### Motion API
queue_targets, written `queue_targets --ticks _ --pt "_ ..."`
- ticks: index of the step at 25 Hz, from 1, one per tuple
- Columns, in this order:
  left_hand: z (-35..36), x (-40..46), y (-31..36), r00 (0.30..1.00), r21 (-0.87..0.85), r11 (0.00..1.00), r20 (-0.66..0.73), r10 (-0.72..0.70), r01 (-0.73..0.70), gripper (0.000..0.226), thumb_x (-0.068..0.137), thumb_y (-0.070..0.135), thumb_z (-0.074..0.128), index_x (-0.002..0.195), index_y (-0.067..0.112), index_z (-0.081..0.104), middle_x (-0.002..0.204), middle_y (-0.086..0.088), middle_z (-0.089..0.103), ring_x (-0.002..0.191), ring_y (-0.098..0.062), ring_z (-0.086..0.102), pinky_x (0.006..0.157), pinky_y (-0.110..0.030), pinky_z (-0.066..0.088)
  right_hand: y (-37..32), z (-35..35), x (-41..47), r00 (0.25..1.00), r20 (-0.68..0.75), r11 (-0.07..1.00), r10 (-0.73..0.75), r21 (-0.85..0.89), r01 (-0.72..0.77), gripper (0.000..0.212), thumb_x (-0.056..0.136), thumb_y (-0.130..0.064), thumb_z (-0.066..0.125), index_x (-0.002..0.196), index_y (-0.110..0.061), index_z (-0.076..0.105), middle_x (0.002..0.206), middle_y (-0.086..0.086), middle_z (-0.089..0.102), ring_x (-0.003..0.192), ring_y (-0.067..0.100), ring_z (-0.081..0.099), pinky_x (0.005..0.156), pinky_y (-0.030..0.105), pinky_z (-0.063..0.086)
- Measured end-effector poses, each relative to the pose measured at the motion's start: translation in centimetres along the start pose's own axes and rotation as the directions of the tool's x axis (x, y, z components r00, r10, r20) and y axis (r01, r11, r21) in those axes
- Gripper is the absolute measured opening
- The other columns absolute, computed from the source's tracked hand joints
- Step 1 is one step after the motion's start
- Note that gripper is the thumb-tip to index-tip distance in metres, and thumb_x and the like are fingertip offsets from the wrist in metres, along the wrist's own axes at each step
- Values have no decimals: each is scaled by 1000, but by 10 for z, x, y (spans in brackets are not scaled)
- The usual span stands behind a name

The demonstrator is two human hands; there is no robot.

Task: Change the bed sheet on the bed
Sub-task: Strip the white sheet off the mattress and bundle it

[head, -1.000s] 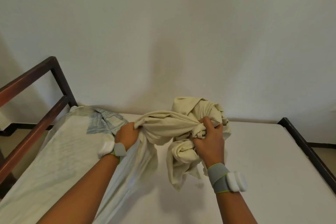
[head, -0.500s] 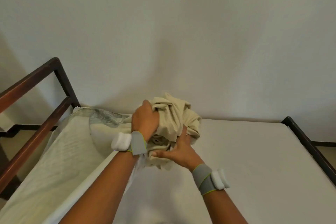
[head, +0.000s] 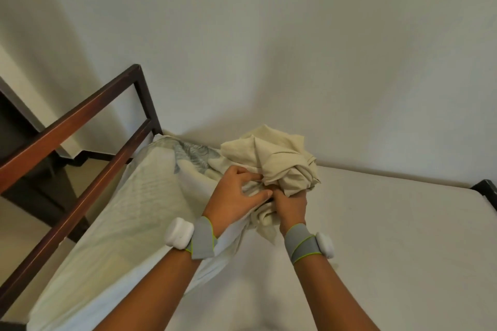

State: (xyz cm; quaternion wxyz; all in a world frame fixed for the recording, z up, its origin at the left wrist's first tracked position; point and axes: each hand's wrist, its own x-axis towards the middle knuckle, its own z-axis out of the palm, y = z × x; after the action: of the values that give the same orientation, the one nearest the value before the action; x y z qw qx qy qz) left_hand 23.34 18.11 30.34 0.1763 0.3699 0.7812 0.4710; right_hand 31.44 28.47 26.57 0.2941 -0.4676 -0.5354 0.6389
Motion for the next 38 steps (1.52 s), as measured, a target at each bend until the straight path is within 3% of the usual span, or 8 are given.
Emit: queue_targets --ticks 6,9,13,16,21,25,30,38 --pt "-25 -46 -92 963 284 940 134 -235 190 143 35 85 68 146 41 -12 155 8 -7 145 -22 3 117 -45 16 13 -22 -13 995 76 994 64 89 -71 88 51 -33 83 132 -26 50 124 2 61 110 26 59 96 50 50" --pt "-24 -65 -120 936 577 808 204 -287 122 154 32 86 68 136 43 -37 153 11 -32 147 -24 -12 114 -61 5 26 -45 -31 992 100 990 76 108 -87 77 58 -15 84 129 -21 53 121 5 63 108 26 60 94 46 51" --pt "-28 -53 -119 979 751 657 80 -186 63 155 39 86 65 136 30 -42 149 6 -41 143 -24 -24 107 -69 -1 49 -70 -67 978 196 993 77 76 -93 69 61 -14 83 125 -17 58 116 3 65 99 18 61 76 30 51" --pt "-25 -49 -124 973 837 530 213 -88 -135 139 51 88 54 136 35 -41 147 10 -43 144 -22 -24 108 -71 -5 65 -77 -91 965 251 996 77 27 -87 52 72 -12 79 120 -18 58 117 6 65 96 14 60 76 29 49" --pt "-30 -50 -148 831 762 647 360 -424 0 87 77 72 53 148 27 28 152 4 35 145 -22 21 113 -63 -6 62 -79 -75 988 144 997 59 39 -65 82 57 -24 81 134 -20 50 126 1 60 113 23 57 97 43 49" --pt "-47 -54 -177 882 657 727 205 -424 197 48 95 53 37 117 18 60 123 -9 62 115 -27 56 99 -38 41 69 -55 -56 998 34 999 54 7 -54 75 65 -22 80 132 -24 49 126 0 57 113 25 54 93 41 47" --pt "-100 -54 -188 863 306 808 -138 -486 504 38 99 25 39 66 11 50 69 -8 55 72 -26 55 57 -29 34 95 24 -65 999 53 967 12 -255 2 84 56 -44 73 133 -30 42 126 -5 56 114 23 55 98 47 47" --pt "-178 -6 -123 790 -307 844 -316 -526 439 27 95 9 40 71 10 52 78 -12 55 79 -32 54 75 -38 39 119 143 -87 983 180 973 18 -228 24 86 58 -51 73 136 -30 43 131 -5 55 118 19 54 99 48 48"
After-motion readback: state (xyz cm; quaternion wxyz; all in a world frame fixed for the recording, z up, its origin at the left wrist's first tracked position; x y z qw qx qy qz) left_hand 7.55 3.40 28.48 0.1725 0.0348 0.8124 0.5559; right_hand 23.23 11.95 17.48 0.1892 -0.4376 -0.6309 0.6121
